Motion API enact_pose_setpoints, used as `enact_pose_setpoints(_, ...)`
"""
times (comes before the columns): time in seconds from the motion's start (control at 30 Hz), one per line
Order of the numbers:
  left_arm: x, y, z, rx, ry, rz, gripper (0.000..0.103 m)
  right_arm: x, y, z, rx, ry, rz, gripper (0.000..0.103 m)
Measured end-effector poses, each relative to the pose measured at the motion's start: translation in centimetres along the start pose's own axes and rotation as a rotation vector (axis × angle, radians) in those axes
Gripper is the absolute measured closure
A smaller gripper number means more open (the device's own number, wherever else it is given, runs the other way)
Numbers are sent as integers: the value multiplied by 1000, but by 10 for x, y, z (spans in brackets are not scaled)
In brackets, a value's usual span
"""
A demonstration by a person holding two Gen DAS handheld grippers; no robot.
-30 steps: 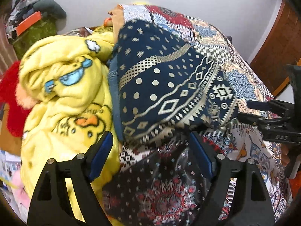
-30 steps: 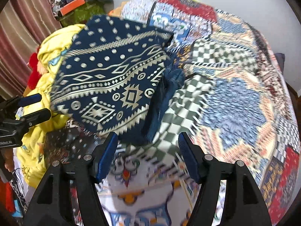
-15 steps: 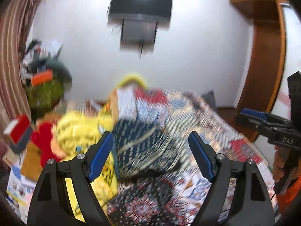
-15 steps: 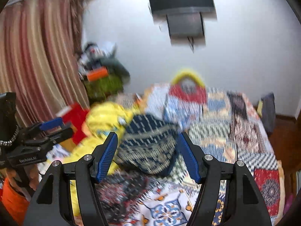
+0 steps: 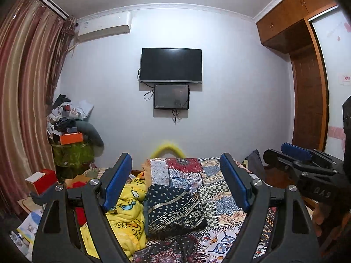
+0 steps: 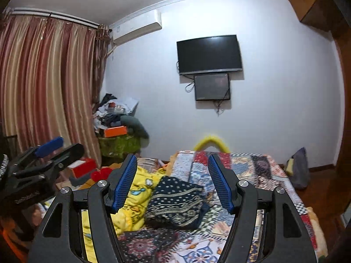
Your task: Fold large clothes
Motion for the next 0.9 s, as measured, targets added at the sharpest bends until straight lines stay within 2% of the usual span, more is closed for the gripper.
enact_pose_setpoints(0.07,-2,3,1,10,-1,1,16,-2,-1,0,-7,6,-3,33)
enact_pose_setpoints(0.13,-3,5,3,26,-8,9,10,-1,3,0,-17,1,-3,22)
enact_pose_setpoints(0.2,-5,4,5,39,-17,12,1,0,4,1,-30,-6,-3,17)
enact_pose_setpoints(0.37,-11,3,9,34,-22,-3,1,0,4,5,-65,-14,16,0)
enact_pose_setpoints(0.9,-17,-4,-1,38,3,-29,0,-9,8,7,-86,-14,14,0)
Point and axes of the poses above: each gripper's, at about its wrist camera, not at the fingertips, and y roughly against the way its jaws point, z to its right, x to its top, the point moved 3 cm from there along -y, roughly the way its jaws point, and after that the axes turned 9 degrees about -z, right-handed, at the moved point
